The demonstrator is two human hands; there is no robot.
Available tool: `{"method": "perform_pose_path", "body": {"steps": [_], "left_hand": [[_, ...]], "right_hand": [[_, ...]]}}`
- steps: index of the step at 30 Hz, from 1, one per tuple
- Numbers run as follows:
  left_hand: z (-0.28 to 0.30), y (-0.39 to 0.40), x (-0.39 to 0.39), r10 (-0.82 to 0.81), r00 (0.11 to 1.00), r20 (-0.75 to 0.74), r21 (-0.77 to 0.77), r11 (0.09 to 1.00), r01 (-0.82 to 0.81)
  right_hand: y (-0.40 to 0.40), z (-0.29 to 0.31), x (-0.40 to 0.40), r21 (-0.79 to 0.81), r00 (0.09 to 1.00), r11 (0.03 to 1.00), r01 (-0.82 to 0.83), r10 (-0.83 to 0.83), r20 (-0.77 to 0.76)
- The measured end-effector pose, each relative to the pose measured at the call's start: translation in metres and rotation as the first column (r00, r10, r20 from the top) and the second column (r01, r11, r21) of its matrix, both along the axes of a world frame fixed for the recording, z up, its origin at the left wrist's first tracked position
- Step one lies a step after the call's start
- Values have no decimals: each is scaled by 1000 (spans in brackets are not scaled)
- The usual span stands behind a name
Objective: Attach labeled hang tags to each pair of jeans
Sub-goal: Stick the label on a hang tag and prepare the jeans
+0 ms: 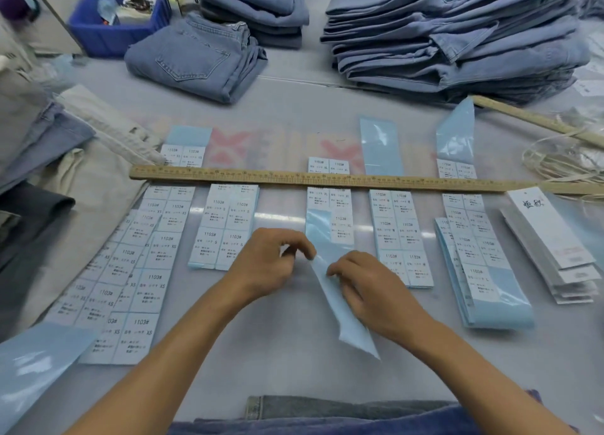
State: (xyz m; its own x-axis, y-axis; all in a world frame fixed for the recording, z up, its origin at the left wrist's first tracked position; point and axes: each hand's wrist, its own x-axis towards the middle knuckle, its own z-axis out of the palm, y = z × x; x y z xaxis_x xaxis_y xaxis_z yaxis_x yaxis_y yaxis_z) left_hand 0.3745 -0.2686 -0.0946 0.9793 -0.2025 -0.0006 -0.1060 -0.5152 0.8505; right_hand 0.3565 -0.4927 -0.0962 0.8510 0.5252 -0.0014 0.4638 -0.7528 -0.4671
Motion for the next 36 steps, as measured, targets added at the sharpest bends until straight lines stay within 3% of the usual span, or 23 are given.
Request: {"method": "perform_pose_path", "body": {"steps": [2,4,6,11,16,20,23,30,36], "left_hand": [[-3,-6,7,103,976,194,32,993,-111],[-3,-17,15,53,954,294,96,992,-85],[-6,-28,19,-31,948,318,192,981,-32],[-23,-39,11,-56,948,313,349,935,-60],[-39,-36,6,1,941,338,308,945,-112],[-43,-35,7,-5,927,376,299,947,-116],[-45,-34,8,-20,919,393,305,946,-109],[-48,-34,9,-21,932,363,304,948,-97],[-50,-33,8,-26,932,363,314,945,-95]], "right_hand": [[2,-3,0,12,999,1000,-11,11,52],[5,-4,4,-40,991,999,-19,24,129],[7,-4,10,-103,976,993,-57,77,205],[-2,-7,49,105,956,981,161,-181,232],[-7,-21,59,15,965,1000,12,-15,261],[-6,-24,59,-16,942,1000,12,-6,336],[0,-21,59,27,960,998,58,-63,271],[6,-3,77,-1,986,989,150,-150,-74],[15,4,85,-76,978,984,160,-169,-122]]}}
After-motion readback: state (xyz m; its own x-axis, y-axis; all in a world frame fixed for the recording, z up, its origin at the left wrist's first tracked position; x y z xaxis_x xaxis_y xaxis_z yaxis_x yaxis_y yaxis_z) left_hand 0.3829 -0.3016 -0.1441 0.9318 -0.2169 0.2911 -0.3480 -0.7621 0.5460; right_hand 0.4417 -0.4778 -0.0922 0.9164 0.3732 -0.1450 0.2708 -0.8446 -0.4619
